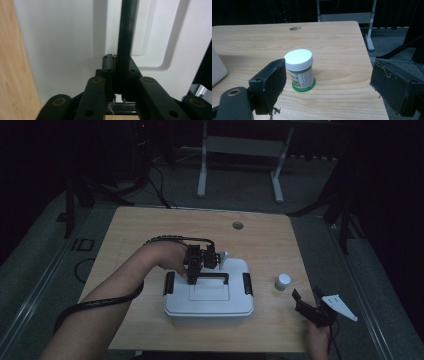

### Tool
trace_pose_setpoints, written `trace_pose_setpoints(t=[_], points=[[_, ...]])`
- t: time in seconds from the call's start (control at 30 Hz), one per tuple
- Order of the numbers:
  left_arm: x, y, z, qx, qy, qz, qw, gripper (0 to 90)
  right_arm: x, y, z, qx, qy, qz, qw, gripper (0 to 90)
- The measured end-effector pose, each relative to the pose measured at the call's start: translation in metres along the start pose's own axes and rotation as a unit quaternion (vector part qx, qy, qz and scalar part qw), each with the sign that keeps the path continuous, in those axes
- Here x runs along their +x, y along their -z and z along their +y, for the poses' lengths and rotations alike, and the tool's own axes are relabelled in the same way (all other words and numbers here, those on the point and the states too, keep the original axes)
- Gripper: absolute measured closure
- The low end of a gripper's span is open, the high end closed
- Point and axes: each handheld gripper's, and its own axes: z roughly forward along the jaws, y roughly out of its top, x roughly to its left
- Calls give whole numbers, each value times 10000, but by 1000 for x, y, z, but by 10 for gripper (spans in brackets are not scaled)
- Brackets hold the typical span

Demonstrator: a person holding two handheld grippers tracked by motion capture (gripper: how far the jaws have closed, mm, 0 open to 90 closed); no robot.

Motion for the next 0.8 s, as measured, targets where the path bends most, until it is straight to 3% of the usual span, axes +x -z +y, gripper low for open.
trace_pose_setpoints(t=[0.33, 0.53, 0.8], points=[[4, 0, -2, -62, 51, -190, 9998, 832, 0, 0, 0, 0, -10, 7, 10000, 129], [6, 0, -1, -21, -29, -197, 9998, 834, 0, 0, 0, -11, -21, 22, 10000, 129], [4, 0, -2, -59, 19, -204, 9998, 835, 0, 0, 0, -10, -4, 18, 10000, 130]])
